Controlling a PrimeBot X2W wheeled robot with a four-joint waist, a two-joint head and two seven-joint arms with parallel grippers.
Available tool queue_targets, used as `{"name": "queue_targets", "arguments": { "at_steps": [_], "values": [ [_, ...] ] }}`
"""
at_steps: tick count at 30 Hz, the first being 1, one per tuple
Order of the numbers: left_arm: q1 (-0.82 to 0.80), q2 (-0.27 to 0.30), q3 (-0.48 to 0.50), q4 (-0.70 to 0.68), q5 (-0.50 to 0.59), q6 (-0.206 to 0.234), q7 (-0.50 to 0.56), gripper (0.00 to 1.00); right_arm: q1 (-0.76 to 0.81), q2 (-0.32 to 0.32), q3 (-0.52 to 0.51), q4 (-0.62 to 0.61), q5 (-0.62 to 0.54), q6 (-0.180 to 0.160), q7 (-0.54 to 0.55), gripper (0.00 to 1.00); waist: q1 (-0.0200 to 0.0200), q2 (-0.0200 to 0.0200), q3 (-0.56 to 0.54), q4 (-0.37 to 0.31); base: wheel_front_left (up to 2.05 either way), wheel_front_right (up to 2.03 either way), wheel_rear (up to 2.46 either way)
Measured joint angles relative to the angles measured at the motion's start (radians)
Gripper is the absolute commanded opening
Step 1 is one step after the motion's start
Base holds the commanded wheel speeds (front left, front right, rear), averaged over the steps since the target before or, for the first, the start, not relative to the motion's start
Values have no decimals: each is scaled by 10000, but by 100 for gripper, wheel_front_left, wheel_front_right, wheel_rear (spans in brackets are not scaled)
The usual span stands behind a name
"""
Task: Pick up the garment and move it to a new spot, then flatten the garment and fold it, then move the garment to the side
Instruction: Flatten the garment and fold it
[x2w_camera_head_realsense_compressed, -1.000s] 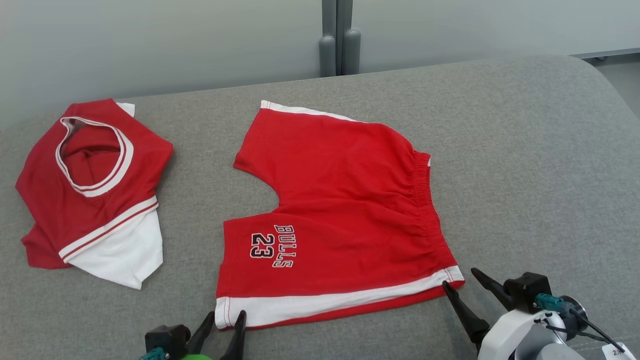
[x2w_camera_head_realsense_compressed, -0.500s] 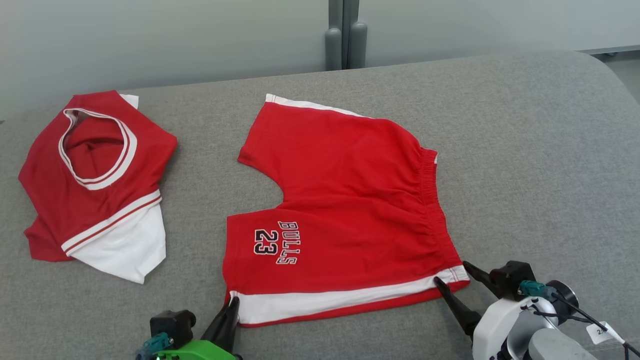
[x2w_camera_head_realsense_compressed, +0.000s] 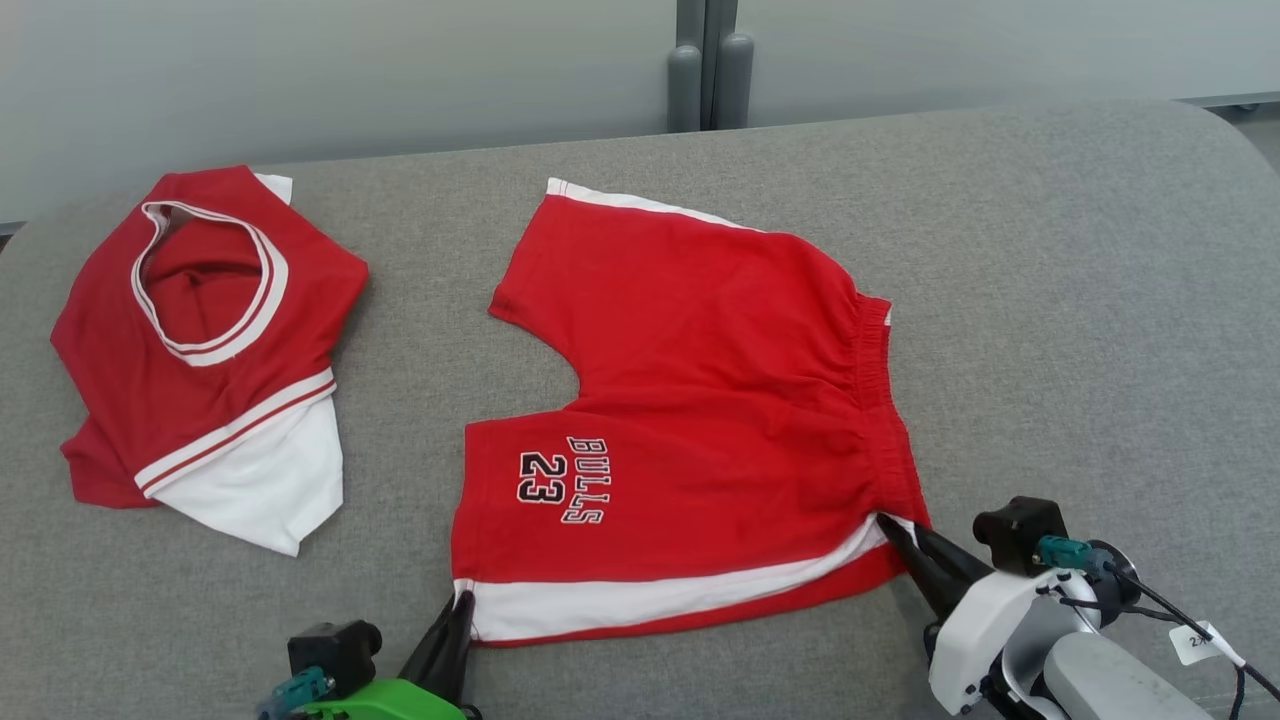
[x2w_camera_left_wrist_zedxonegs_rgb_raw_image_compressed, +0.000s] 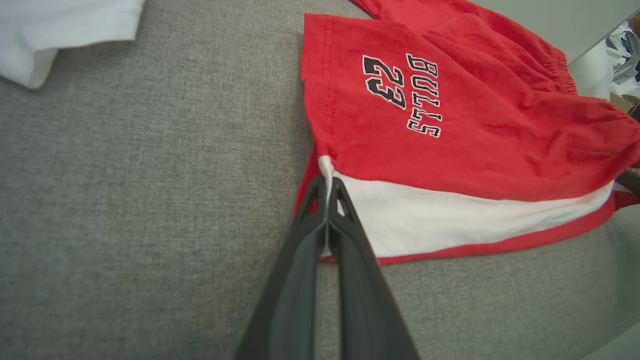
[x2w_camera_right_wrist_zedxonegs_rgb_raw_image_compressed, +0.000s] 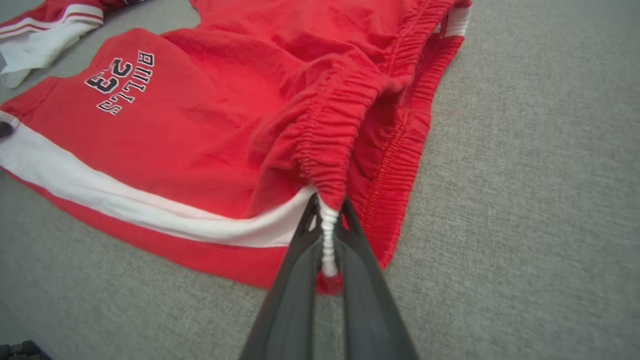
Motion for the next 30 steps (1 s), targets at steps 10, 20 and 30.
{"name": "queue_targets", "arguments": {
  "at_steps": [10, 20, 30],
  "values": [
    [-2, -4, 286, -815, -2483, -244, -249, 0, -258, 40, -491, -922, 1080, 0, -395, 0, 0, 0, -118, 4, 0, 0, 0],
    [5, -6, 303, -2433, -3227, -376, -431, 0, -16, -610, -617, -2566, 2048, 0, -499, 0, 0, 0, -589, 125, 0, 0, 0],
    [456, 23, 77, -4474, -2922, -426, -520, 0, 993, -2000, -188, -4389, 2378, 2, -500, 0, 0, 0, -970, 217, 0, 0, 0]
  ]
}}
